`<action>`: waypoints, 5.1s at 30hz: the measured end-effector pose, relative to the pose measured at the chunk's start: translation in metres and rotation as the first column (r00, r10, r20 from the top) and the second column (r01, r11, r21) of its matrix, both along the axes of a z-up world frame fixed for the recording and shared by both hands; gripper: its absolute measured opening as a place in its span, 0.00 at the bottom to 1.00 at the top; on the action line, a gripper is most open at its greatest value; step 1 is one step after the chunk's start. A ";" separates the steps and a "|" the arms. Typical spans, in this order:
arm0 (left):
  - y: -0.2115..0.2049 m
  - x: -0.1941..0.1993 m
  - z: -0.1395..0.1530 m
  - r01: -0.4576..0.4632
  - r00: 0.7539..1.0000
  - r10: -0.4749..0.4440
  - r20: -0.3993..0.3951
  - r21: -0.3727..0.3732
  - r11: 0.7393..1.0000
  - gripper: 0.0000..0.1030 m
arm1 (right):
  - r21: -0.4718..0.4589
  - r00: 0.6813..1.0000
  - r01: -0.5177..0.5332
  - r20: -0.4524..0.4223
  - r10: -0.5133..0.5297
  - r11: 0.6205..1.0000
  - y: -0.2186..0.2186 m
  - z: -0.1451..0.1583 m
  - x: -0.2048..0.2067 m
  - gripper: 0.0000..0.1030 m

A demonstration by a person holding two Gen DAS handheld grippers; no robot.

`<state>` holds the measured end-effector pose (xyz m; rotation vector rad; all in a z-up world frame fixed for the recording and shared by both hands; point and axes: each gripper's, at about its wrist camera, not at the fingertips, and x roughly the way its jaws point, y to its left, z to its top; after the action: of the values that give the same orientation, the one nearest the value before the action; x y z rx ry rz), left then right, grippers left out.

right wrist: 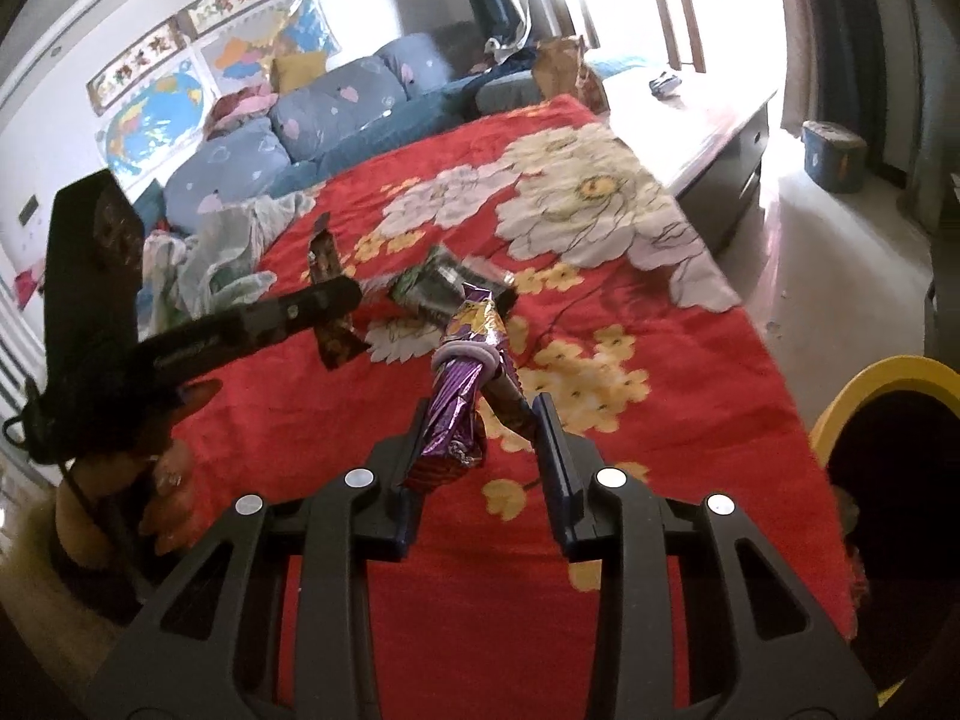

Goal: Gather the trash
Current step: 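Carry the brown wrapper with the left tool while the right tool carries the purple wrapper to the bin, then open the left tool over the bin while the right tool releases the purple wrapper inside, then move both open tools back to the can and green-black bag on the bedspread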

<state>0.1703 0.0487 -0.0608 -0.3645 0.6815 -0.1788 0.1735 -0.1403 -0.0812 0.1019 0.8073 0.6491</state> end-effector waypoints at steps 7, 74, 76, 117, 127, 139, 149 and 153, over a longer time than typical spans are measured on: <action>-0.022 -0.007 0.013 0.055 0.998 -0.056 0.030 0.021 0.998 0.15 | 0.015 0.998 0.053 0.027 -0.053 0.998 -0.024 0.012 0.002 0.25; -0.249 -0.023 0.012 0.492 0.861 -0.508 0.023 0.213 0.844 0.15 | 0.034 0.869 0.495 -0.026 -0.495 0.868 -0.234 -0.009 0.006 0.27; -0.255 -0.021 0.009 0.502 0.856 -0.517 0.015 0.218 0.837 0.15 | 0.032 0.866 0.500 -0.033 -0.499 0.865 -0.238 -0.012 0.005 0.27; -0.250 0.010 -0.018 0.412 0.907 -0.422 0.004 0.207 0.887 0.92 | 0.063 0.832 0.554 -0.033 -0.553 0.830 -0.252 -0.014 0.001 0.73; -0.205 0.006 0.005 0.295 0.946 -0.316 0.069 0.217 0.930 0.93 | 0.070 0.870 0.490 0.016 -0.493 0.869 -0.221 0.000 -0.002 0.74; -0.148 0.007 0.014 0.156 0.978 -0.180 0.101 0.212 0.965 0.93 | 0.047 0.925 0.375 0.041 -0.377 0.926 -0.161 0.006 -0.007 0.74; -0.095 0.010 0.016 0.059 0.992 -0.077 0.103 0.171 0.983 0.93 | 0.003 0.965 0.260 0.041 -0.260 0.966 -0.111 0.004 -0.008 0.74; -0.070 0.012 0.017 0.017 0.994 -0.035 0.101 0.175 0.984 0.93 | -0.006 0.979 0.201 0.039 -0.200 0.980 -0.085 0.004 -0.004 0.74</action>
<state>0.1823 -0.0218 -0.0438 -0.1775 0.5941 -0.1606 0.1699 -0.2255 -0.0776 0.1592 0.7527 0.4550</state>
